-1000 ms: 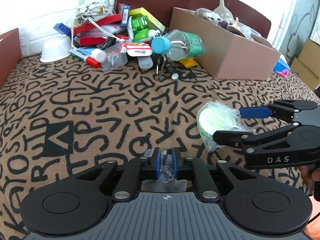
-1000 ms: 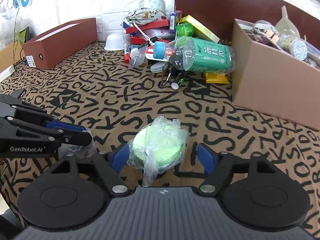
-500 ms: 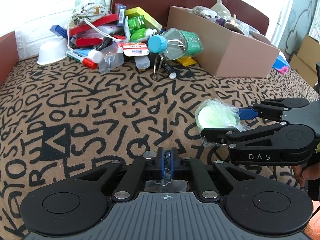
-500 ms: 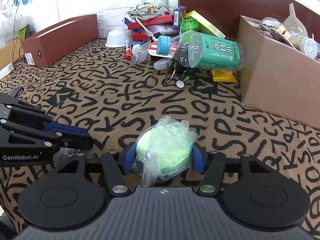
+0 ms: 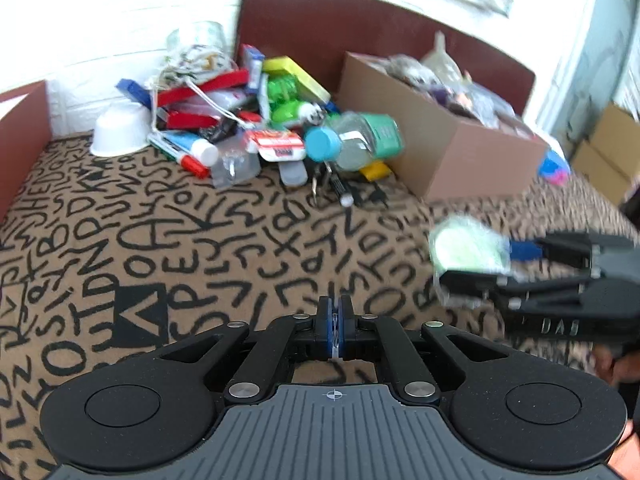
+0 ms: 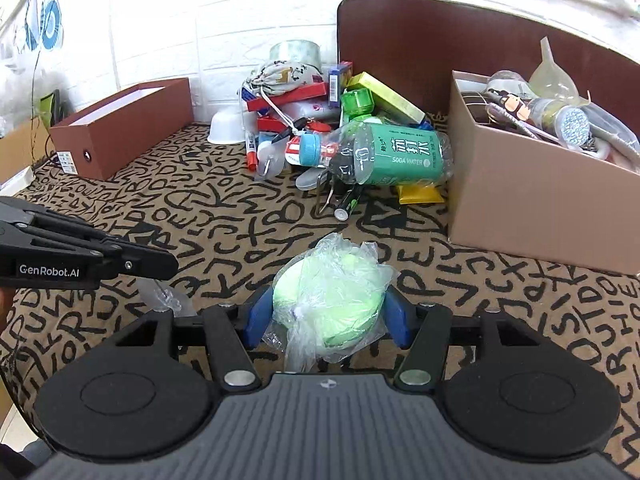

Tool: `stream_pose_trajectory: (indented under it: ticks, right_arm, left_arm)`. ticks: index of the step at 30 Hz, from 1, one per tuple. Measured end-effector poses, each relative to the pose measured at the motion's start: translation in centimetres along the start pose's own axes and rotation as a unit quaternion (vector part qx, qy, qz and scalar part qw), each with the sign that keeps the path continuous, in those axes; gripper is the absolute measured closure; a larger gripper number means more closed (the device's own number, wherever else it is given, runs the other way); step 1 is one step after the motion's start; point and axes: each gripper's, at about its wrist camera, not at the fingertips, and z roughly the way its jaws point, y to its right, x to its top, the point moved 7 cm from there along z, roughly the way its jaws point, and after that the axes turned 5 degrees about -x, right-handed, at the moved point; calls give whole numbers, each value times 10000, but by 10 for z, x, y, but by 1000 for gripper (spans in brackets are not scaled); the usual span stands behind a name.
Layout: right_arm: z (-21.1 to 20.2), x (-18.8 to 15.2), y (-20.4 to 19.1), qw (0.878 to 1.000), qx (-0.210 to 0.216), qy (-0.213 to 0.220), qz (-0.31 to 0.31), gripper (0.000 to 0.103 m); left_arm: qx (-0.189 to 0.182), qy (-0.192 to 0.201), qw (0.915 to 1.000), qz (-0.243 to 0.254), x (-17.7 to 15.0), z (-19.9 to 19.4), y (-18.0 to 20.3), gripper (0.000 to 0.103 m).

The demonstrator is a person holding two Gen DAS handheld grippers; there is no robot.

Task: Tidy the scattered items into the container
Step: 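Carry the hook with the left gripper while the right gripper carries the green bag toward the box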

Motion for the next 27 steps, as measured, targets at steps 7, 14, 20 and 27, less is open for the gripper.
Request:
stream_pose_trajectory:
  ticks: [7, 14, 20, 27]
  right_arm:
    - [4, -9, -4, 9999, 45, -133, 39, 40]
    - [4, -10, -1, 9999, -6, -144, 94, 40]
    - [5, -13, -1, 9997, 6, -205, 109, 40]
    - [5, -15, -1, 9996, 3, -236, 128, 40]
  left_arm:
    - [119, -225, 9995, 186, -20, 13, 5, 80]
    - [131, -188, 9993, 309, -20, 12, 8, 77]
    - [25, -217, 9982, 553, -21, 13, 19, 74]
    - [177, -219, 9985, 466, -22, 20, 11, 103]
